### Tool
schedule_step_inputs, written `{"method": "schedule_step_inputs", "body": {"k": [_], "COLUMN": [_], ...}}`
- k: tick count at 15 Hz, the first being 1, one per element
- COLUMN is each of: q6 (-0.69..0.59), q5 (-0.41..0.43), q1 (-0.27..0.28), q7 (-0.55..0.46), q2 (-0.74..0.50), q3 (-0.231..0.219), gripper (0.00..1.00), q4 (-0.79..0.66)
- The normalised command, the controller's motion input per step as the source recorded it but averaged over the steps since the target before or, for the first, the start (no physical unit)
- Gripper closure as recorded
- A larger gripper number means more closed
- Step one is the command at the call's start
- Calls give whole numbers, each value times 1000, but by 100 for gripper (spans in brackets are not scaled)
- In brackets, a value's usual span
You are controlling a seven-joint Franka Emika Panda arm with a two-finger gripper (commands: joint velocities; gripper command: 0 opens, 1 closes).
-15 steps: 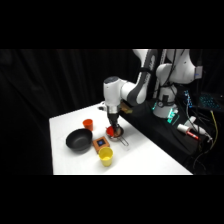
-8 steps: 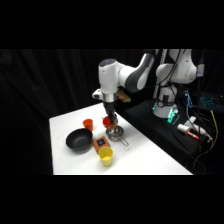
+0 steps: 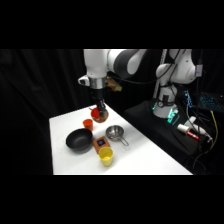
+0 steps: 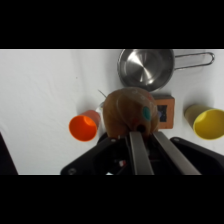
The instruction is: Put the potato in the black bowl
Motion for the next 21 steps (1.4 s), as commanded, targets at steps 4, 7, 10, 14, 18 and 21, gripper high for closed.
{"method": "schedule_step_inputs", "body": {"k": [4, 7, 10, 14, 18, 21], "q6": [-245, -174, -91, -30, 29, 25], "q5": [192, 234, 220, 187, 227, 202], "q1": [-125, -120, -118, -136, -176, -150], "q7": [-259, -270, -241, -234, -276, -244], "q2": [309, 405, 488, 520, 477, 340], "q3": [55, 65, 82, 90, 126, 129], "gripper": [94, 94, 94, 94, 95, 63], "q4": [650, 662, 643, 575, 491, 379]}}
